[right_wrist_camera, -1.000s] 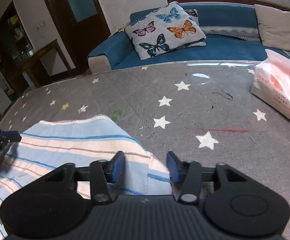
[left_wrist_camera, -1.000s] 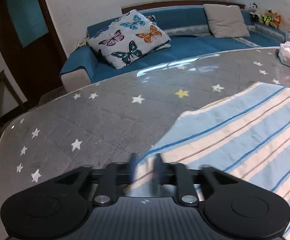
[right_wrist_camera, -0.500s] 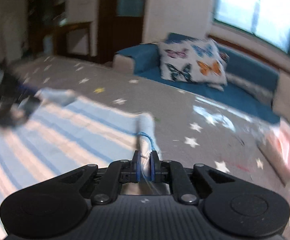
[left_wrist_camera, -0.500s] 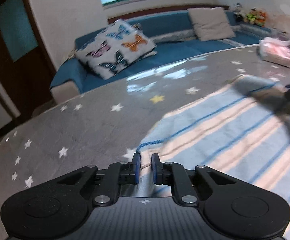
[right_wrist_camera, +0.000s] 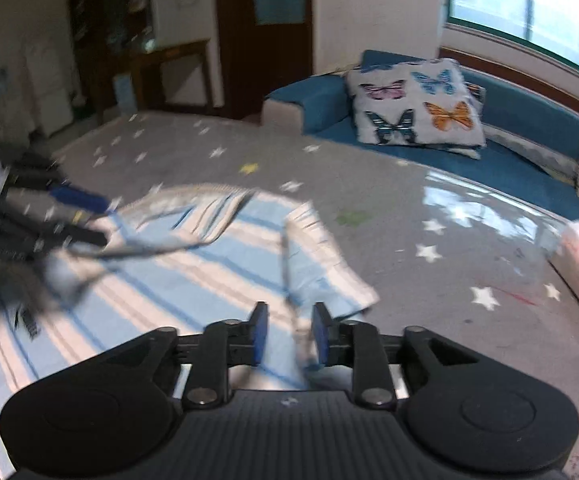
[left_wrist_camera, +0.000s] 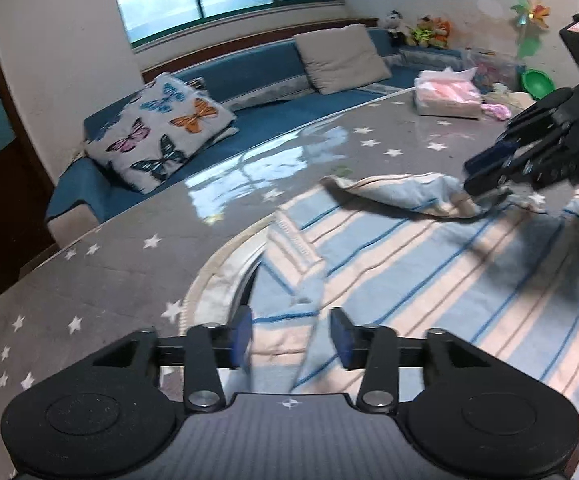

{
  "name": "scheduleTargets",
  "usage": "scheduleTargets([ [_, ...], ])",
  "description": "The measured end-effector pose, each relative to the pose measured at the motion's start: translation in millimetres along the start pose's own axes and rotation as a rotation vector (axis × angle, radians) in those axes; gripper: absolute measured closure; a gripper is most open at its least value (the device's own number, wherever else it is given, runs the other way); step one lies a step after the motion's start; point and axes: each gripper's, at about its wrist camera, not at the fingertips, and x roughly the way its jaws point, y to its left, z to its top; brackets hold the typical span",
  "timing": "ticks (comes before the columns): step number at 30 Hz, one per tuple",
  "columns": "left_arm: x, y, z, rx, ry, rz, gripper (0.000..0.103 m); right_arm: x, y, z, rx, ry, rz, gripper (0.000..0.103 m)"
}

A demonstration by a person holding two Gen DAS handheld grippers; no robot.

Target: Fold clothes

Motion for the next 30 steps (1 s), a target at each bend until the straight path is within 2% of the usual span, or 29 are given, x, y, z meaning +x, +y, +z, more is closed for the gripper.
scheduleTargets([
  [3,8.1,4.7,-3.6,-0.019,0.047,0.005,0.052,2.7,-29.2,2.3,0.125,0.007,-0.009,0.067],
  [6,14.9,6.9,-4.6,-0.048,0.067,-0.02,0.048,16.9,-54.5,-2.0,0.248,0.039,0.002,0.067],
  [9,18.6,2.6,-4.4,-0.039,0.071,-0.044,0.048,25.7,-67.5,-8.5,0.317,0.049,0.018,0.067],
  [12,21.0,-5.2,-6.7,-0.022,0.091,-0.074,0.049,30.1,-67.3,-11.5,0.334,0.044,0.058,0.067],
  [16,19.7,-8.7,-7.9,-0.038,0.095,-0.078,0.049,35.1,-63.5,-7.5,0.335,0.049,0.078,0.068],
  [20,14.8,-7.2,-6.4,-0.054,0.093,-0.076,0.049,37.2,-64.7,-4.6,0.367,0.035,0.094,0.082],
  [22,11.4,-5.2,-5.7,-0.074,0.093,-0.078,0.048,35.7,-65.0,-2.8,0.377,0.024,0.103,0.085],
  [26,3.9,0.1,-3.7,-0.126,0.08,-0.103,0.048,29.0,-65.3,0.0,0.389,0.008,0.132,0.086],
  [30,12.0,-0.9,0.0,-0.153,0.103,-0.101,0.048,33.3,-61.9,0.4,0.381,0.029,0.118,0.086],
])
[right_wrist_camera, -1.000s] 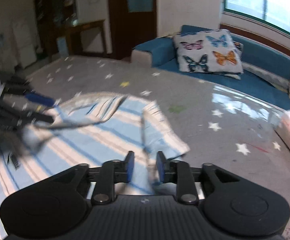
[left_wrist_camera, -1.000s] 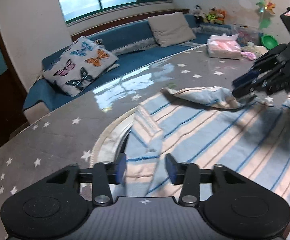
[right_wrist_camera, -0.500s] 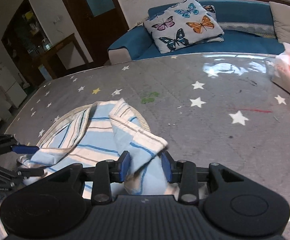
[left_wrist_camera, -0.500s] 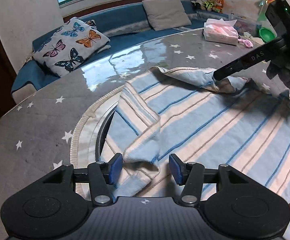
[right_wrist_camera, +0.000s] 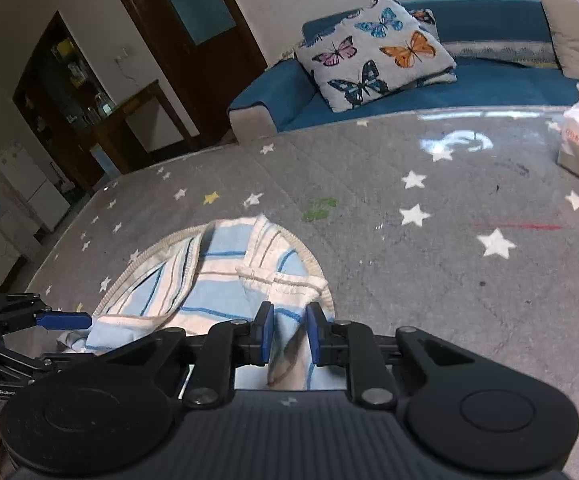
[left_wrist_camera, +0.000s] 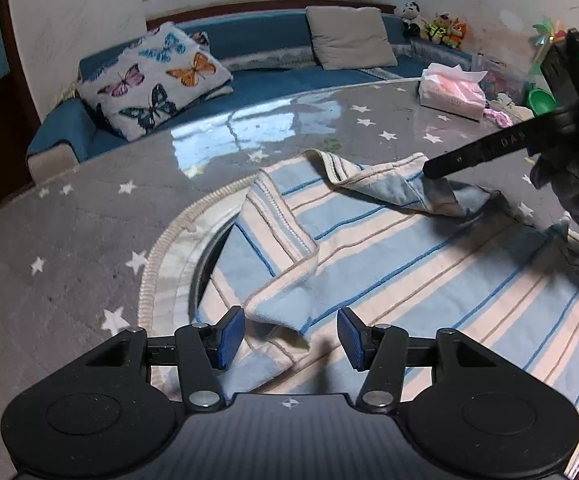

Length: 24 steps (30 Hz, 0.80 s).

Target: Fold clothes

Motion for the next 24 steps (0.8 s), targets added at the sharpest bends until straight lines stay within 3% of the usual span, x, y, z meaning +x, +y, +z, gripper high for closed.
scheduleTargets([
  [3,7.4,3.2,1.3,-0.045,0.025,0.023,0.055,5.9,3.5,-2.7,-0.01,0.01,-0.018,0.086],
  [5,9.4,6.4,1.2,-0.071,0.03,0.018,0.078,6.7,6.1,-4.1,-0.019,0.012,-0.011,0.087],
  [8,8.9,8.4,2.5,-0.086,0.013,0.016,0.093,5.2,11.1,-2.5,-0.046,-0.001,-0.012,0.098],
  [17,-5.9,36.9,28.0,-0.018,-0.106,0.268,0.098,-20.9,-1.0,22.5,-0.055,-0.119,-0.15,0.101],
  [24,24.8,91.8,41.4,-0.077,-0.05,0.409,0.098,-2.6,-31.5,43.7,-0.036,-0.141,-0.305,0.102],
])
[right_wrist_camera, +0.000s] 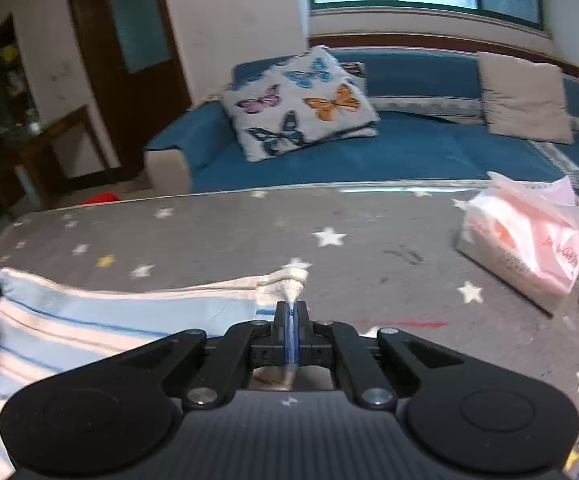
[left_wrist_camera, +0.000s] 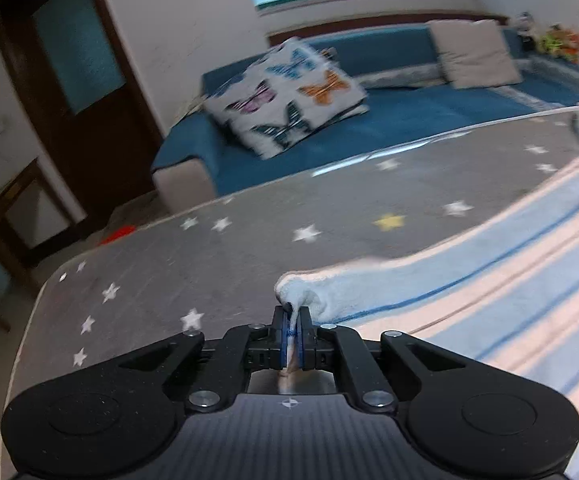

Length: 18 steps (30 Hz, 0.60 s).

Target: Fold clothes

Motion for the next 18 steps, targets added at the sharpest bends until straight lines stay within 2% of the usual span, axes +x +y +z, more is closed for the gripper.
scheduleTargets([
  [3,13.2,10.9,-2.9,-0.017,0.012,0.021,0.098,15.2,-5.7,1.0,0.025,0.003,-0.033,0.102],
  [6,17.8,14.5,-3.0,-0.023,-0.002,0.019,0.098,21.6,-7.8,4.2,0.023,-0.027,-0.028,0.102],
  [9,34.6,12.1,-3.9,-0.01,0.042,0.019,0.098,42.7,-6.5,3.4,0.005,0.021,-0.055,0.102],
  [12,45.6,8.8,-8.1,0.008,0.075,0.046,0.093,56.1,-6.3,0.3,0.005,0.059,-0.065,0.099],
  [14,41.5,9.8,-8.6,0.011,0.071,0.059,0.083,51.4,-6.1,0.1,0.015,0.059,-0.078,0.095],
  [15,37.2,11.0,-8.0,0.012,0.066,0.074,0.082,45.6,-5.9,0.8,0.015,0.054,-0.085,0.095],
  [17,27.8,13.7,-7.2,0.007,0.064,0.083,0.063,32.6,-6.1,3.2,0.004,0.057,-0.079,0.095],
  [18,20.2,15.9,-8.3,0.0,0.058,0.083,0.059,24.2,-5.1,3.8,-0.003,0.056,-0.076,0.094],
])
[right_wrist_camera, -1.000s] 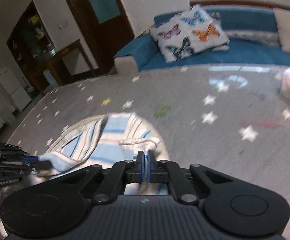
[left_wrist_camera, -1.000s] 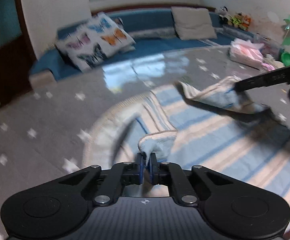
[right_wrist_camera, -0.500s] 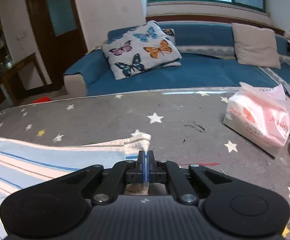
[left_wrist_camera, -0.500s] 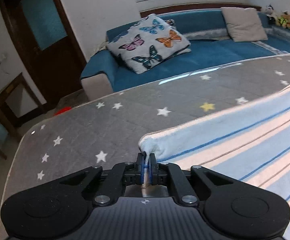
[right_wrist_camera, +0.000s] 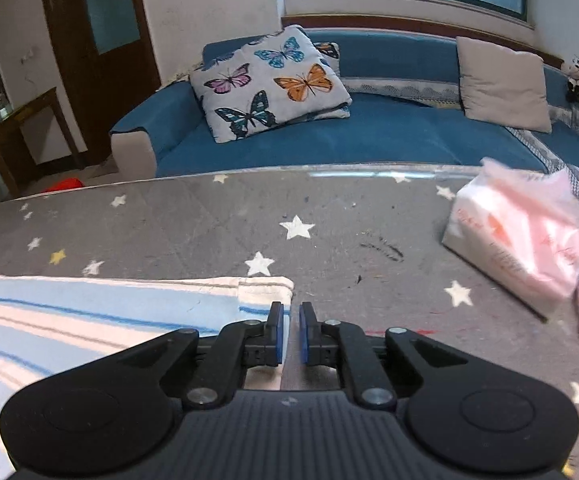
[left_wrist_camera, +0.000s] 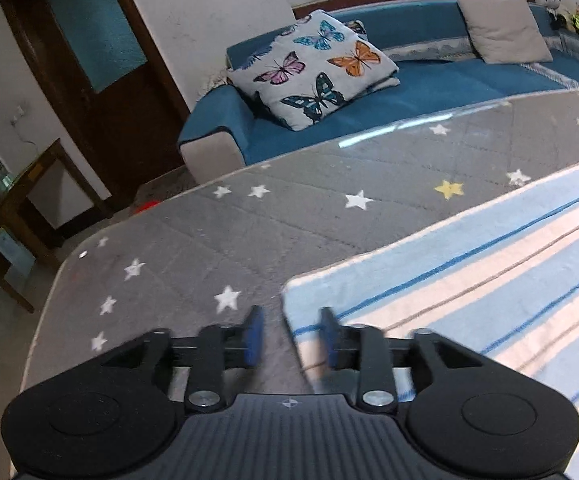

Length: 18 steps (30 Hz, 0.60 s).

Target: Fold clothes

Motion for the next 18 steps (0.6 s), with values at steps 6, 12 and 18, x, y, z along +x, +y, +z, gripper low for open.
scheduleTargets([
  [6,-54.2,8.7,-25.3,-0.027,-0.019,-0.051,0.043,-53.8,21.0,-18.0,-0.107,0.023,0.037,0.069],
  [12,-106.9,-13.3,-78.0,0.009,-0.022,-0.102,0.041,-104.2,52.2,-75.2,-0.163,0.075,0.123,0.056],
  [18,-145.6,-25.3,-133.8,0.033,-0.038,-0.096,0.037,-135.4,84.3,-145.2,-0.23,0.082,0.16,0.05],
])
